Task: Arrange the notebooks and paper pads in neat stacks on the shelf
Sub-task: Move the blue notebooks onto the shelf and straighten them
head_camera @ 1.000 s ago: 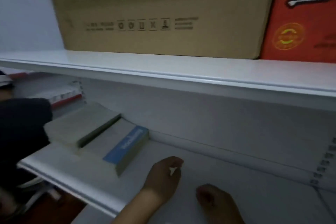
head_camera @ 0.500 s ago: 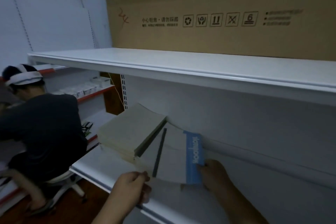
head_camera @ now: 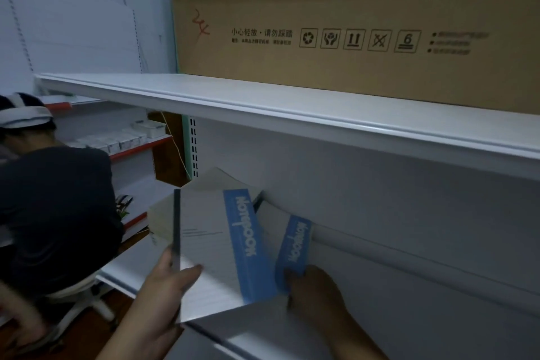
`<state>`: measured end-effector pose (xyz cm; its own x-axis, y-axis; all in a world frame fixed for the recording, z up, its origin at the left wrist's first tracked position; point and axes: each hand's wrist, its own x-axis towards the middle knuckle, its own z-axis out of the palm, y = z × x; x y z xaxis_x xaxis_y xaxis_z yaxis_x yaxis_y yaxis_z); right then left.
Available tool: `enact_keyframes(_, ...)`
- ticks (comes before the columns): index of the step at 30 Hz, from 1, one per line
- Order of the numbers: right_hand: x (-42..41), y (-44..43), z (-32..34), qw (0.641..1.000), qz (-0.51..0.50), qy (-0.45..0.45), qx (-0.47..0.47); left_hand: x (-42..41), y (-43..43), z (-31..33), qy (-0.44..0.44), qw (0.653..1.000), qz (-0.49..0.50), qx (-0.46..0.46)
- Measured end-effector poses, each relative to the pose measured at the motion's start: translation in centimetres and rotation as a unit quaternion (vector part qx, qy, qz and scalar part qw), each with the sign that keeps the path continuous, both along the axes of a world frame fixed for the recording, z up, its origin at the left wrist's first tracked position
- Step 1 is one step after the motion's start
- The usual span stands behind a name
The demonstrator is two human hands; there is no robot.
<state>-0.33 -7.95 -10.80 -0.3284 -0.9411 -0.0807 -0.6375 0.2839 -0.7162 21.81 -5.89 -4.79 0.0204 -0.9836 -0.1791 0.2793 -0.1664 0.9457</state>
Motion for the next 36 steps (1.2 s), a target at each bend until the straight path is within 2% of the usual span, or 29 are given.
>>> enact_keyframes(1, -1.1, 0.4, 0.3, 1.000, -0.015, -0.004, -0.007, 0.6, 0.2, 0.1, -0.014, 1.000, -0.004, 0.001)
enact_keyframes(2, -2.4, 0.8, 0.9, 0.998, -0.036, -0.051, -0.012, 1.1, 0.4, 0.1, -0.027, 1.000, -0.009, 0.000)
enact_keyframes(4, -5.1, 2.6, 2.3, 0.967, -0.084, -0.238, -0.049, 1.8, 0.5, 0.3, -0.054, 0.998, -0.011, -0.008)
enact_keyframes(6, -6.4, 4.7, 3.7, 0.923, -0.088, -0.367, -0.073, 1.4, 0.6, 0.5, -0.060, 0.998, -0.014, -0.014)
enact_keyframes(8, -5.2, 5.5, 4.6, 0.917, -0.047, -0.391, -0.067, 0.0, 0.5, 0.4, -0.040, 0.999, -0.028, -0.008)
enact_keyframes(11, -1.8, 4.3, 4.6, 0.950, 0.005, -0.308, -0.059, -2.1, 0.6, 0.2, -0.027, 0.998, -0.051, -0.002)
enact_keyframes(14, -0.2, 1.8, 3.7, 0.978, -0.009, -0.179, -0.106, -2.0, 0.7, 0.5, -0.013, 1.000, -0.018, 0.001)
enact_keyframes(17, 0.0, -0.4, 1.8, 1.000, 0.008, -0.010, 0.005, -1.4, 0.6, 0.9, -0.021, 1.000, 0.002, 0.007)
enact_keyframes(19, -0.7, -0.3, 1.1, 1.000, 0.000, 0.026, 0.010, -1.1, 0.7, 1.1, -0.037, 0.999, 0.010, 0.005)
enact_keyframes(20, -1.6, 0.0, 1.5, 1.000, -0.015, -0.019, -0.003, -1.0, 0.8, 1.3, -0.045, 0.999, 0.012, 0.004)
enact_keyframes(21, -3.0, 0.7, 2.1, 0.994, -0.033, -0.102, -0.015, -0.7, 0.9, 1.3, -0.052, 0.999, 0.012, 0.002)
enact_keyframes(24, -7.7, 3.8, 4.1, 0.935, -0.091, -0.335, -0.066, -0.3, 1.1, 1.5, -0.071, 0.997, 0.016, -0.008)
enact_keyframes(25, -8.2, 4.7, 4.9, 0.918, -0.096, -0.378, -0.076, -0.5, 1.0, 1.4, -0.072, 0.997, 0.017, -0.006)
enact_keyframes(27, -7.4, 5.5, 6.1, 0.907, -0.069, -0.407, -0.080, -1.3, 0.8, 1.5, -0.060, 0.998, 0.020, 0.000)
enact_keyframes(31, -3.0, 3.5, 6.2, 0.950, 0.006, -0.300, -0.086, -2.8, 0.7, 1.3, -0.049, 0.999, -0.018, 0.000)
enact_keyframes(33, -1.6, 1.2, 4.6, 0.979, -0.019, -0.181, -0.090, -2.8, 0.8, 1.3, -0.057, 0.998, -0.015, -0.008)
enact_keyframes(34, -1.2, 0.2, 3.8, 0.992, -0.032, -0.100, -0.066, -2.9, 0.8, 1.4, -0.058, 0.998, -0.009, -0.009)
enact_keyframes(36, -1.0, -1.6, 1.4, 1.000, 0.010, 0.012, 0.004, -2.8, 0.7, 1.4, -0.064, 0.998, -0.014, -0.013)
